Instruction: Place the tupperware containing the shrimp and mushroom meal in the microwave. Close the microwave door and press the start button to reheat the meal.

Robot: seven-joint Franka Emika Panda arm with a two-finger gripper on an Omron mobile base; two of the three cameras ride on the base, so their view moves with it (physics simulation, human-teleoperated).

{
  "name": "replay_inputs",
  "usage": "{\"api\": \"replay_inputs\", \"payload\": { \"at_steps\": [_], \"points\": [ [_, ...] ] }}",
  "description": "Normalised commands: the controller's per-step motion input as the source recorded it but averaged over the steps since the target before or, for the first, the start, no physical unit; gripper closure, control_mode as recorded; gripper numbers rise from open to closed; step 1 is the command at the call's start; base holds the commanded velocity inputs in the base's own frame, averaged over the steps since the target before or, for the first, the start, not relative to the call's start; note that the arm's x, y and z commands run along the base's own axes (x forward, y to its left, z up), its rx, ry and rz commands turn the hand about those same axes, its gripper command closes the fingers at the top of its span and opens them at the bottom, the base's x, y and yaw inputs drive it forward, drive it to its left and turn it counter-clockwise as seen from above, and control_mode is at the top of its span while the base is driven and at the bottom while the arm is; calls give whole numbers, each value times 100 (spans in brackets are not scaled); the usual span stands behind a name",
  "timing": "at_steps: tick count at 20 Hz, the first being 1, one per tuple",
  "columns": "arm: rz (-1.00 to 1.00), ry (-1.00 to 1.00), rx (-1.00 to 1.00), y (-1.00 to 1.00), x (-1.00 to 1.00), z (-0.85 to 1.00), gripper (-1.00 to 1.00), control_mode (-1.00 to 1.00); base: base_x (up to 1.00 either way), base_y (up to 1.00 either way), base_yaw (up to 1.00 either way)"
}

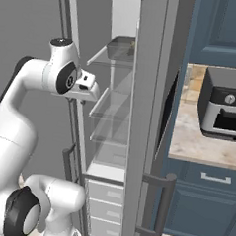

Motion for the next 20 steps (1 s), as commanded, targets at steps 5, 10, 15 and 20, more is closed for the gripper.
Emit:
{"api": "replay_inputs", "payload": {
  "at_steps": [5, 10, 15, 20],
  "points": [
    [0, -6, 0, 0, -7, 0, -100, -100, 0, 0, 0],
    [-1, -29, 0, 0, -18, 2, -100, -100, 0, 0, 0],
    [-2, -35, 0, -1, -19, 12, -100, -100, 0, 0, 0],
    [-5, -31, 0, -4, -6, 30, -100, -100, 0, 0, 0]
  ]
}}
